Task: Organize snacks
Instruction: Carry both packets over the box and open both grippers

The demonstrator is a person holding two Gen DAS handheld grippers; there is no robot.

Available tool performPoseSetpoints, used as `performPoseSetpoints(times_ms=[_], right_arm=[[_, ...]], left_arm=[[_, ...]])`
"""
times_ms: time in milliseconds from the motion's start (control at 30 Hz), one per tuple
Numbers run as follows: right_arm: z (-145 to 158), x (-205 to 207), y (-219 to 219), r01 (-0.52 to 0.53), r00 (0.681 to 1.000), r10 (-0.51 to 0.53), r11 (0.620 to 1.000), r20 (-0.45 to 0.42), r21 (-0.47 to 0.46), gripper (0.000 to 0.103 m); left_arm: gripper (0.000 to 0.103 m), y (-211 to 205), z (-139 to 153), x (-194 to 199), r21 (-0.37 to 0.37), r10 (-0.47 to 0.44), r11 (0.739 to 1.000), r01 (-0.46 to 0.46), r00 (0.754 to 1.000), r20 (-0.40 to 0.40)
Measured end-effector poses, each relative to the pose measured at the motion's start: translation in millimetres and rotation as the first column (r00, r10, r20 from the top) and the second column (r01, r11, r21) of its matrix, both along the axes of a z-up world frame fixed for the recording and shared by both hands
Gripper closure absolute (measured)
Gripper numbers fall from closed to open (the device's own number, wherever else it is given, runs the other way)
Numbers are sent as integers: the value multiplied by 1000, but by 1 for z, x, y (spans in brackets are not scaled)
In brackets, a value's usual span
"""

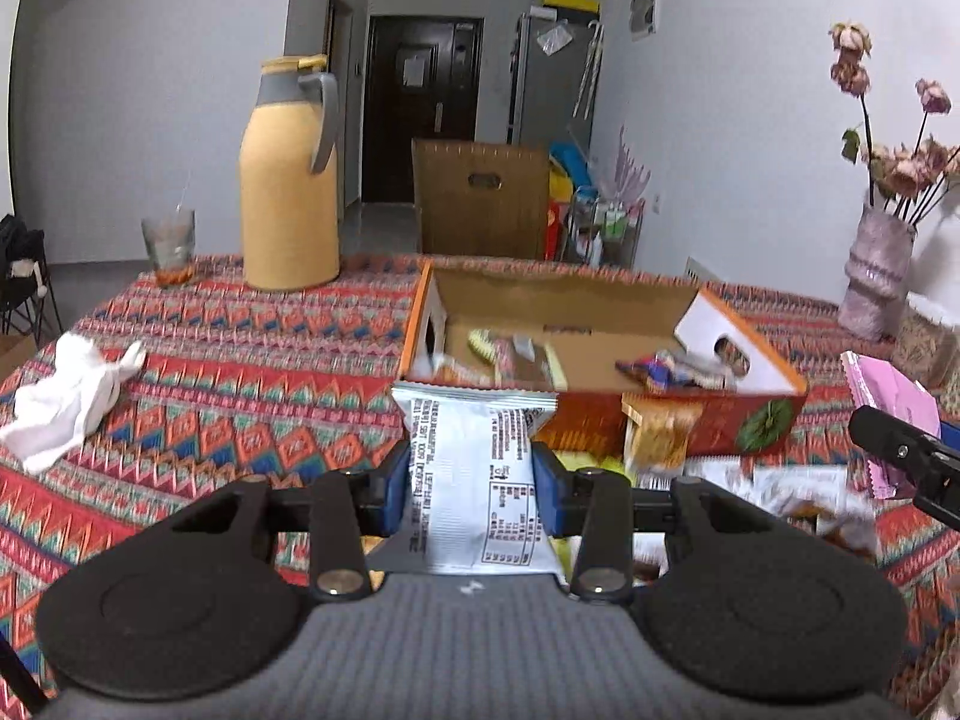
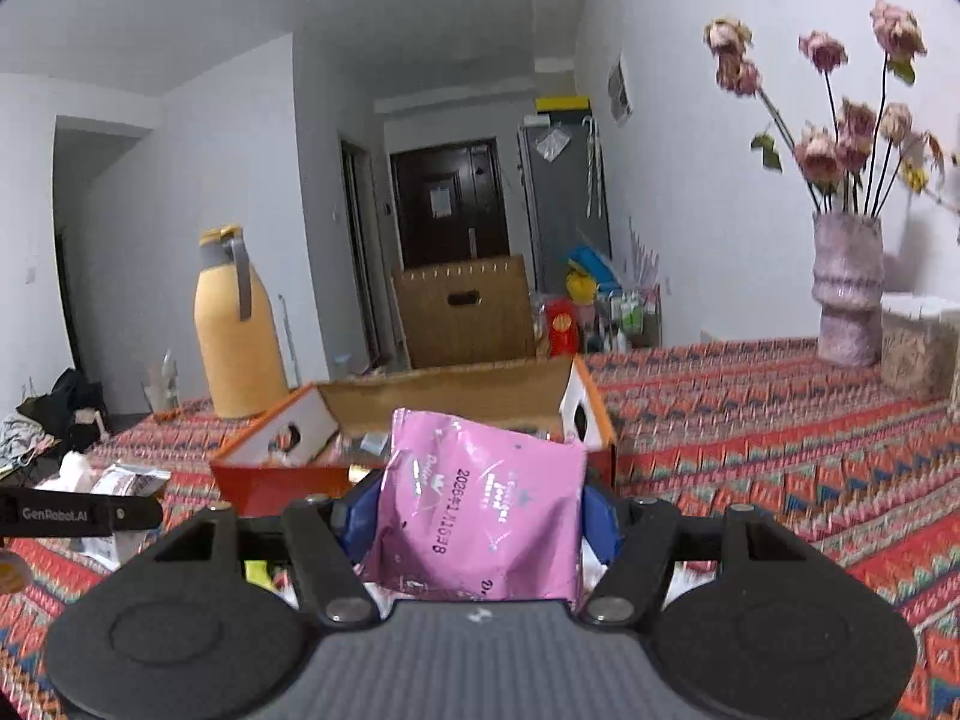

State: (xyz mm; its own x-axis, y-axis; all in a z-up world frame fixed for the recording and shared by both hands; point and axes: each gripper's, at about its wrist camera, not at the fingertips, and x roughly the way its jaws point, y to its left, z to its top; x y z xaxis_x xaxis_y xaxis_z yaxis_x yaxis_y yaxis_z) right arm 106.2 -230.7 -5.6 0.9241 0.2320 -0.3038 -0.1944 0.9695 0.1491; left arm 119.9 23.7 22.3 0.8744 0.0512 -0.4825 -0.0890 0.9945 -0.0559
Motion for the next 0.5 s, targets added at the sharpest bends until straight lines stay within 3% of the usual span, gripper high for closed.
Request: performPoseSetpoints(times_ms=[500], right_arm=[[41,64,14,16,998,-14,999,59,-29,38]], left_arm=[[61,-7,37,62,-32,-1,999,4,997,83]])
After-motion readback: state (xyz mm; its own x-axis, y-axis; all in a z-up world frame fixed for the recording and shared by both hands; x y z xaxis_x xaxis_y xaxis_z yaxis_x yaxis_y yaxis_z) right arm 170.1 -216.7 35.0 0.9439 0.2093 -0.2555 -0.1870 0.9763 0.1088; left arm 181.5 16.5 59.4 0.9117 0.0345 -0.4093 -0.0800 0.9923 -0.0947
